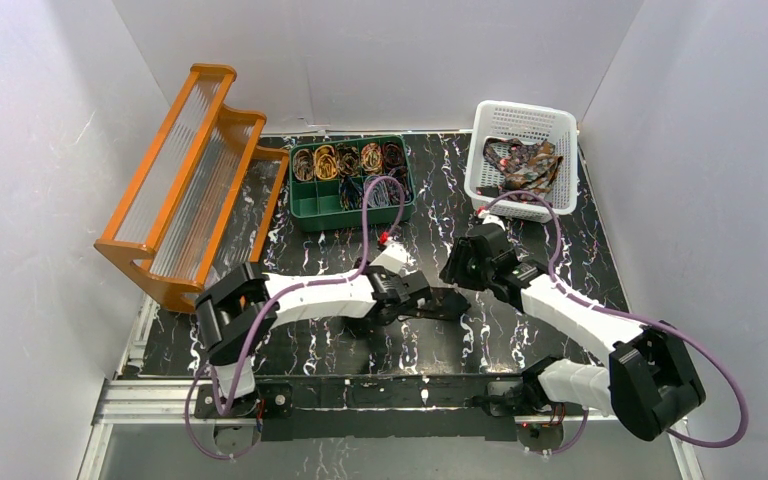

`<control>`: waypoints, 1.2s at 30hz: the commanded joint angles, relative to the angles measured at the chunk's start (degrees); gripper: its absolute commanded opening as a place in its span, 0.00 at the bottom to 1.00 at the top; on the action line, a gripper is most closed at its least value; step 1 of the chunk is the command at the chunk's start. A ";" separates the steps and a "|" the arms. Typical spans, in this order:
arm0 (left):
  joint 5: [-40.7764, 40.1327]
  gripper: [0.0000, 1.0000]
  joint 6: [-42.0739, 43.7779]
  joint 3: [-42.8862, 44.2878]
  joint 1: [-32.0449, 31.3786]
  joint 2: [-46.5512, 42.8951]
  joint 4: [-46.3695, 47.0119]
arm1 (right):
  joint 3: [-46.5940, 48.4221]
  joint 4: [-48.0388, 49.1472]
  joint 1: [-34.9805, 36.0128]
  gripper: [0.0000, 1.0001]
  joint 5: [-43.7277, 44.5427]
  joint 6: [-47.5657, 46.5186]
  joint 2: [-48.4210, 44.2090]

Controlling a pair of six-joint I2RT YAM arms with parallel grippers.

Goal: Roll the ties
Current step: Roll the tie at the center of the board.

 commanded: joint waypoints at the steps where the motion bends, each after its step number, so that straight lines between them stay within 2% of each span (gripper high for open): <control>1: -3.21 0.39 -3.53 4.98 -2.26 2.93 -3.93 | -1.24 1.07 -1.27 0.54 -0.74 0.88 -1.14; 4: -4.01 0.39 -5.05 7.33 -3.01 4.99 -5.82 | -1.74 2.09 -1.74 0.53 -3.60 0.44 -0.74; 8: -4.28 0.39 -7.05 8.37 -3.11 4.94 -7.04 | -4.75 10.60 -1.84 0.45 -17.74 -0.18 -0.56; 10: -4.33 0.39 -7.24 8.03 -3.11 3.81 -6.56 | -6.83 18.19 -1.82 0.40 -25.72 1.71 0.37; 16: -3.06 0.39 -5.64 6.82 -3.11 1.12 -4.05 | -7.29 29.46 -1.57 0.33 -38.10 7.51 8.77; 27: -2.86 0.38 -6.43 6.62 -3.11 0.53 -3.87 | -4.47 46.15 3.60 0.27 -39.43 18.65 24.57; 33: -2.41 0.38 -6.56 6.14 -3.11 -0.05 -2.91 | -2.43 49.67 5.92 0.26 -35.99 21.10 29.78; 36: -1.50 0.38 -5.96 6.51 -3.11 0.51 -1.80 | 3.68 42.60 6.99 0.26 -34.79 18.66 34.32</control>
